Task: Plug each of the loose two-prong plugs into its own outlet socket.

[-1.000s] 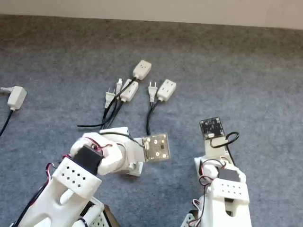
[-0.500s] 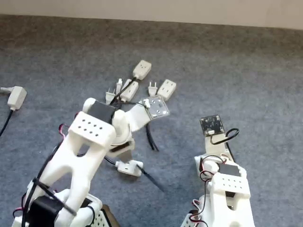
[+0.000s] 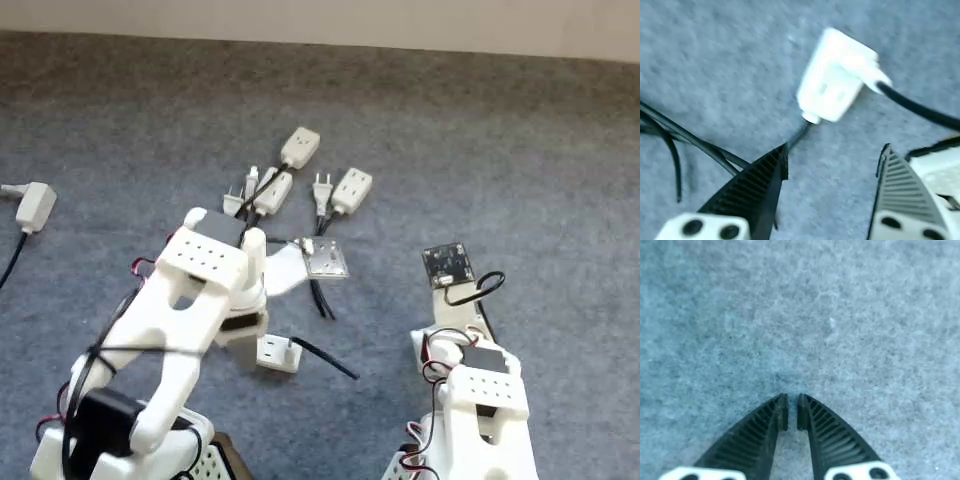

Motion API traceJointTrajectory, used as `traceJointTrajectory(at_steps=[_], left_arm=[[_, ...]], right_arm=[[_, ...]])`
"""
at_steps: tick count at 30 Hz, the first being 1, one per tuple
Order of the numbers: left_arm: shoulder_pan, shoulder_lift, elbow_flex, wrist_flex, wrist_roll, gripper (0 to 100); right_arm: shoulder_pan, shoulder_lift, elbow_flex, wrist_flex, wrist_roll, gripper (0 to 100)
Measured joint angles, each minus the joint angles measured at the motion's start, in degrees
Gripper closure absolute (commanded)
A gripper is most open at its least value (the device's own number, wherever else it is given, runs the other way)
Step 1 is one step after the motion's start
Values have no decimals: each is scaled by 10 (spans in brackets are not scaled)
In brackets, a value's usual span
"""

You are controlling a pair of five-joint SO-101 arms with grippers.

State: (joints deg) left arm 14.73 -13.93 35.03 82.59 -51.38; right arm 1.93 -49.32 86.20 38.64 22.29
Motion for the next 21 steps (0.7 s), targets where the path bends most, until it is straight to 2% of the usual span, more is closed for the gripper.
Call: traceJointTrajectory(at_steps=[6, 13, 17, 19, 21], left_arm=[[2, 56, 4, -109, -32, 702], [67, 75, 40, -141, -32, 702], [79, 77, 69, -171, -32, 703], [79, 77, 89, -196, -31, 753], [79, 77, 103, -216, -25, 871]], right_arm=[[0, 0, 0, 0, 0, 948], [0, 0, 0, 0, 0, 948], [0, 0, 0, 0, 0, 948], [0, 0, 0, 0, 0, 948], [0, 0, 0, 0, 0, 948]])
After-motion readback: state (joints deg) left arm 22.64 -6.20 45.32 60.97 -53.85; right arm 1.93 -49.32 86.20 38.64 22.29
